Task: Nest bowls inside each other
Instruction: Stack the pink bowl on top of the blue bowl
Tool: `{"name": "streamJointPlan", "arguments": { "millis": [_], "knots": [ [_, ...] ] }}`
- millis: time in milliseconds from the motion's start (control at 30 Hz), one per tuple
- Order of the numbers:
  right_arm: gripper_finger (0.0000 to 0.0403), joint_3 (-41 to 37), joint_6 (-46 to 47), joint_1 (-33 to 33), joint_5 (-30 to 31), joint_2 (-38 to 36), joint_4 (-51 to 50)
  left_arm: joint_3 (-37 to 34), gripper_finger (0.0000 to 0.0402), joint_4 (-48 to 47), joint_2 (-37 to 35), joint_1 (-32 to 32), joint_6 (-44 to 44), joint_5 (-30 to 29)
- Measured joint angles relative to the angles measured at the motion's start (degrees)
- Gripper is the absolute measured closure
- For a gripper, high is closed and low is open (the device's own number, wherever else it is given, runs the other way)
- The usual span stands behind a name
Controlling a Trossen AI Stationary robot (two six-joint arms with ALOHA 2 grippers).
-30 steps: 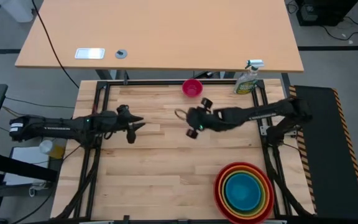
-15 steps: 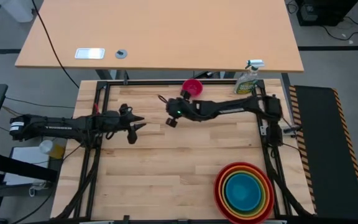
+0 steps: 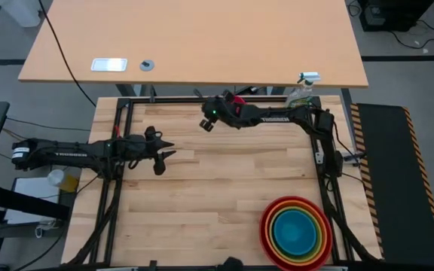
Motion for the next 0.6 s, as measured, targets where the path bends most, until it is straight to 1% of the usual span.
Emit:
{"name": "streamJointPlan", "arguments": {
  "millis": [133,233,300,467,600],
  "knots": [
    [0.0216,0.02,3.99,-1.38,0.16,1.17,-2.52,0.00,0.0257,-1.06,0.00,0.00,0.59,0.00],
    [0.0201,-0.07,4.95,-1.45,2.61,1.41,-5.69,0.00,0.0257,-1.26,0.00,0.00,1.84,0.00],
    [0.0199,0.00,6.11,-1.48,4.33,1.18,-7.21,0.00,0.0257,-1.21,0.00,0.00,1.92,0.00],
    [0.0207,0.00,5.91,-1.42,3.20,1.09,-13.16,0.00,0.0257,-1.57,0.00,0.00,1.90,0.00],
    [0.0212,-0.02,3.31,-1.21,3.39,1.22,-17.36,0.00,0.0257,-1.96,0.00,0.00,1.88,0.00]
  ]
}}
